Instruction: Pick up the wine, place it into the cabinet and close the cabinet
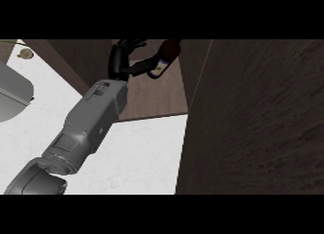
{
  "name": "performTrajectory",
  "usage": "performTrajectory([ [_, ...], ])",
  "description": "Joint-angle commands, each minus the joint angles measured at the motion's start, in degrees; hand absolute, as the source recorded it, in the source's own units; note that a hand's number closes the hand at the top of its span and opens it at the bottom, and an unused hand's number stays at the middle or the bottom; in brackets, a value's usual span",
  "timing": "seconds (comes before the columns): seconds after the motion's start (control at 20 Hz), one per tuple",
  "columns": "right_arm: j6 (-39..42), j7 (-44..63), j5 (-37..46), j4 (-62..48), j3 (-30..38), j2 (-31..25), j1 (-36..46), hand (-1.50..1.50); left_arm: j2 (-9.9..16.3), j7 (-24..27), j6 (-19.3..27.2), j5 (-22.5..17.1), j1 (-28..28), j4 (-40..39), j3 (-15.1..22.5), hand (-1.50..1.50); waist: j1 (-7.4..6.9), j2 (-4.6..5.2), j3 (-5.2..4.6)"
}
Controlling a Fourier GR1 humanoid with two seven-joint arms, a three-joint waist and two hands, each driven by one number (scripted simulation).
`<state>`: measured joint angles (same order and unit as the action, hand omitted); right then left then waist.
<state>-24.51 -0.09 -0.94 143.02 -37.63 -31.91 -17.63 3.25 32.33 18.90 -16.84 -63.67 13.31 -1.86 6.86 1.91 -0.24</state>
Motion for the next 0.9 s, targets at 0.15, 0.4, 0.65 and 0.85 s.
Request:
performTrajectory([
  [0.15, 0.7, 4.5, -3.8, 10.5, 2.1, -2.5, -2.2, -1.5, -2.2, 2.8, -7.7, -2.5, -3.2, 0.3, -2.7, 1.5, -1.27, -0.39, 0.11],
  [0.4, -1.2, 5.8, -1.5, 10.5, 1.3, -1.9, -3.7, -1.5, -3.2, 2.3, -10.6, -2.2, -3.6, -0.1, -1.6, -1.5, -3.6, -1.34, 0.17],
  [0.65, -2.2, 8.6, -0.5, 12.9, 1.0, -2.0, -3.5, -1.5, -3.2, 1.4, -12.6, -2.8, -3.0, 0.0, -1.8, -1.5, -4.56, -1.75, 0.14],
  [0.85, -1.5, 7.1, -2.7, 14.8, 3.0, -3.7, -6.6, -1.5, -3.2, 0.1, -12.0, -4.6, -3.5, 2.1, -1.3, -1.5, -4.56, -2.21, 0.22],
])
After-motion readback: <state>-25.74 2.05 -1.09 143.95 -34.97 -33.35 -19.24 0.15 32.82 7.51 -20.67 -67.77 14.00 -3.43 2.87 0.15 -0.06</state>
